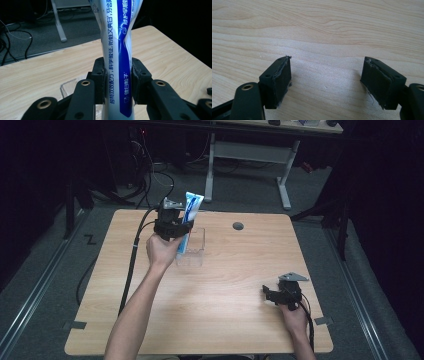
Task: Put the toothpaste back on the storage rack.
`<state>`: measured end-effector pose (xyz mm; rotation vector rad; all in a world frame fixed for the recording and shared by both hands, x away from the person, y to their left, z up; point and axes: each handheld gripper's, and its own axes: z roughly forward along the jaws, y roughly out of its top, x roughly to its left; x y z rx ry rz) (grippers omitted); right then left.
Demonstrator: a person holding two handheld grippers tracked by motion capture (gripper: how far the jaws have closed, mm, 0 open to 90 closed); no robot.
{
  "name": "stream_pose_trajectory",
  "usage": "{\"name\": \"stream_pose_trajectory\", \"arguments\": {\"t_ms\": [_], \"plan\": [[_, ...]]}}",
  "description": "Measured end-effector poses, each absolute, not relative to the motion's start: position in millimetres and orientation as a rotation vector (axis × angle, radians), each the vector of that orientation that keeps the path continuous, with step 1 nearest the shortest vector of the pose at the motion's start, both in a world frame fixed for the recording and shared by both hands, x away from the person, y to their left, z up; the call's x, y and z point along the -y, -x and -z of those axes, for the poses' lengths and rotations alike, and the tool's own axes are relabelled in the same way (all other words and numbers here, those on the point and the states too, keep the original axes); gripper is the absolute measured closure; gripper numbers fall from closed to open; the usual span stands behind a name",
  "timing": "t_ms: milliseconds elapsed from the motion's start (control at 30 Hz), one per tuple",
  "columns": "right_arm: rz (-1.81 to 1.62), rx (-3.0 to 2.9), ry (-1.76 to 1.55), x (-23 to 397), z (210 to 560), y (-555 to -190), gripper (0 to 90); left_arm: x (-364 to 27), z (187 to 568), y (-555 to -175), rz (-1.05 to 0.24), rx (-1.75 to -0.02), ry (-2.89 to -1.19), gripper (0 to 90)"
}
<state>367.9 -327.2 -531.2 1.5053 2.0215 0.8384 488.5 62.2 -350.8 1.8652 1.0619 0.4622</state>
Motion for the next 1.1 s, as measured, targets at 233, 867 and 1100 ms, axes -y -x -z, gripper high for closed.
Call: {"name": "stream_pose_trajectory", "arguments": {"t_ms": [233,867,1100], "plan": [[-0.838,-2.022,-1.505,327.2,531.2,-368.0,23.8,-56.0,347.7,-496.8,-0.472,-1.043,-1.846,69.7],[-0.839,-2.024,-1.503,327.1,531.2,-368.1,23.9,-35.0,365.4,-517.7,-0.544,-1.048,-1.858,68.5],[-0.84,-2.023,-1.504,326.9,531.2,-368.0,23.9,-31.5,374.3,-524.3,-0.565,-1.057,-1.886,68.1]]}}
